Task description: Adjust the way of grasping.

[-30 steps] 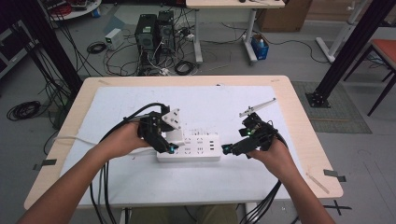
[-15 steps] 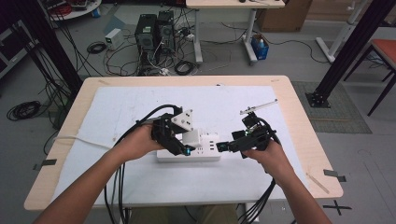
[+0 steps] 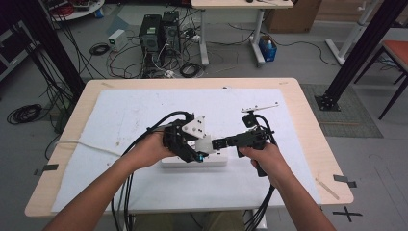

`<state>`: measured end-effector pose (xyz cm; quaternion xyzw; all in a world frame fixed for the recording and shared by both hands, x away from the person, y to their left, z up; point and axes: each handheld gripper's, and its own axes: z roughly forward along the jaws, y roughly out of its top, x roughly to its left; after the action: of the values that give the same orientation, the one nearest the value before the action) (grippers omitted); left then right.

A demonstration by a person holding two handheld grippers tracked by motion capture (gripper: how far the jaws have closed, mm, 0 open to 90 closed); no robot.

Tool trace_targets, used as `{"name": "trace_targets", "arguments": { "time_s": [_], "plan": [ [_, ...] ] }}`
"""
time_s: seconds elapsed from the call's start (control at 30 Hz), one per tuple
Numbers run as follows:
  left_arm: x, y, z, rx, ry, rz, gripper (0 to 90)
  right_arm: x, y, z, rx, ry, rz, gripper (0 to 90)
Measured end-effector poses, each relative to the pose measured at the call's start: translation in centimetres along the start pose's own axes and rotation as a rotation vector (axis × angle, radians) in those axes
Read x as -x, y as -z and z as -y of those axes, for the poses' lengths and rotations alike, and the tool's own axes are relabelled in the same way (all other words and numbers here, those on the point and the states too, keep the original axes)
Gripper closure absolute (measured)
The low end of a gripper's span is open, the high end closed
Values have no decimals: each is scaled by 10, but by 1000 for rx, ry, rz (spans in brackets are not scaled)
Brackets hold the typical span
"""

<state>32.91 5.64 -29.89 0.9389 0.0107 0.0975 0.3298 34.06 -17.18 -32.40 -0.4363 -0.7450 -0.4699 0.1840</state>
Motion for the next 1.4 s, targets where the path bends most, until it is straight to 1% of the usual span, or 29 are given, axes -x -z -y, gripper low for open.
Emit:
{"name": "trace_targets", "arguments": {
  "time_s": [0.1,0.17,0.23,0.27,0.3,0.33,0.4,0.47,0.5,0.57,0.6,0.67,0.8,0.87,0.97,1.07,1.2,1.23,1.33,1.4],
  "plan": [
    [0,-1,-1,7,-5,-3,425,1,-2,-1,5,-7,-10,51],
    [1,-2,-3,12,-10,-5,425,2,-6,-1,9,-31,-27,68],
    [1,-2,-3,12,-10,-5,425,2,-7,-2,6,-37,-35,68],
    [1,-3,-5,15,-17,-7,425,2,-7,-2,6,-37,-35,77],
    [2,-3,-6,12,-19,-8,425,4,-10,-2,1,-53,-44,100],
    [2,-4,-6,15,-17,-10,425,5,-10,-2,3,-57,-56,167],
    [2,-4,-7,15,-22,-11,425,6,-13,-1,7,-78,-80,172],
    [2,-5,-7,14,-23,-12,425,8,-14,-1,10,-101,-81,175],
    [2,-5,-7,13,-26,-15,425,9,-15,-1,11,-117,-89,178],
    [2,-5,-7,10,-30,-18,424,12,-17,0,18,-144,-119,229],
    [2,-5,-7,8,-31,-21,424,14,-17,0,23,-148,-127,251],
    [2,-5,-7,10,-26,-22,425,14,-17,0,20,-162,-139,259],
    [2,-5,-7,9,-24,-26,425,14,-20,0,5,-168,-142,288],
    [2,-6,-7,5,-28,-27,425,14,-21,0,4,-174,-146,333],
    [2,-6,-7,5,-32,-29,424,13,-24,0,-8,-187,-147,362],
    [3,-6,-8,4,-35,-32,424,14,-25,0,-9,-197,-149,427],
    [3,-6,-7,-2,-42,-38,424,15,-24,0,5,-215,-147,467],
    [3,-6,-7,-3,-44,-41,425,16,-24,0,5,-221,-153,475],
    [4,-7,-8,2,-49,-44,424,16,-25,1,-8,-224,-160,499],
    [4,-8,-9,-4,-55,-46,425,16,-26,1,-15,-234,-164,550]
  ]
}}
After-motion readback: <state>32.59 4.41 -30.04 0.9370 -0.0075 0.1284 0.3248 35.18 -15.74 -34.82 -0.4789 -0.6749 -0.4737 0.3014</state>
